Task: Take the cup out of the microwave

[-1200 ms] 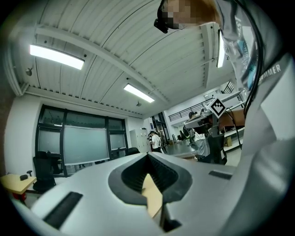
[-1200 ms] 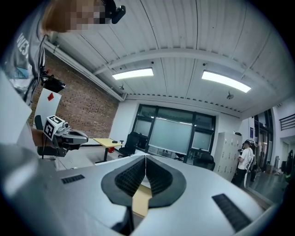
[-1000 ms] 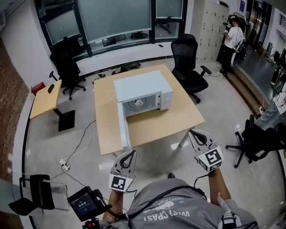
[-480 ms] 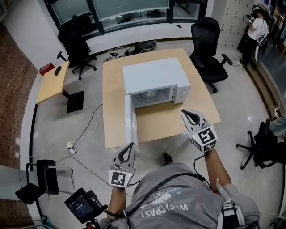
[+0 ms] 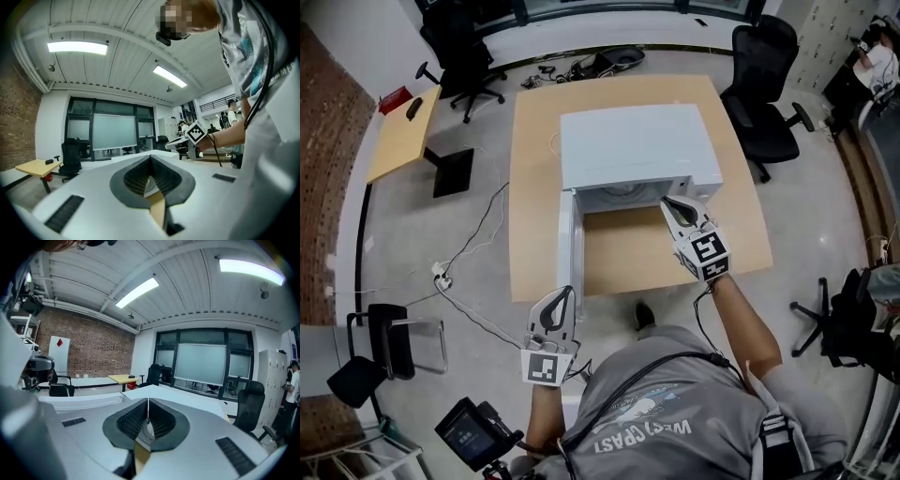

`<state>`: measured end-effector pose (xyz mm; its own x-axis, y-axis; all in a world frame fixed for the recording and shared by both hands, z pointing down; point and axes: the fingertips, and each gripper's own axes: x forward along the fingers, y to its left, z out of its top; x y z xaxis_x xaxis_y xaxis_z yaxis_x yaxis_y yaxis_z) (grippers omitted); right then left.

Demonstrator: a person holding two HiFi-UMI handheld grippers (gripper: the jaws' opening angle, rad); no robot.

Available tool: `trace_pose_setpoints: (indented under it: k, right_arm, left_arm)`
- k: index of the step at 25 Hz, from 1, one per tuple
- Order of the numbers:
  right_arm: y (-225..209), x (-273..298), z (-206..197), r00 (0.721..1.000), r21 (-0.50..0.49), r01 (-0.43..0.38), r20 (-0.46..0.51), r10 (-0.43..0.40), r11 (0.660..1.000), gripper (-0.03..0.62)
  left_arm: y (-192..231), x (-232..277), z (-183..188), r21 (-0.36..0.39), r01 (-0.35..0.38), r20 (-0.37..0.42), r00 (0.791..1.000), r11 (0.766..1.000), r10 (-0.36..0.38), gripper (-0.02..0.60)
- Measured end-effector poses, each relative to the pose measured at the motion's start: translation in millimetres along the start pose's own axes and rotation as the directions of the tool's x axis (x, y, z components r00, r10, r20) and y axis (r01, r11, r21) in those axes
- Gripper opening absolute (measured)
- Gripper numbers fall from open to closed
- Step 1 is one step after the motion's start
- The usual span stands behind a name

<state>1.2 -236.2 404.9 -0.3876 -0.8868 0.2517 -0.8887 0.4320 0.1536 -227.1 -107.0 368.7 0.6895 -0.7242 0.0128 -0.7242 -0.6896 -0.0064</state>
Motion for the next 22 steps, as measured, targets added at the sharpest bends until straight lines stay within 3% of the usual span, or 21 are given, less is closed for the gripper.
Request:
trace_pose_setpoints:
  k: [7,22]
  right_arm:
    - [-11.5,57.3,-41.8,0.996,0.033,-0.057,-0.065,0.059,0.998,0.011]
    - [-22.4,120.7,-110.2,0.979,0.060,-0.141,-0.141,0.148,0.988,0.011]
  left_arm:
    - [15.8,28.6,-17.6,-0.024,-0.042,-0.047,0.998,0.999,0.041,0.026]
    - [18.1,63.6,-43.2,-0.043,-0.097,-0.122,0.988,0.994,0.091,0.026]
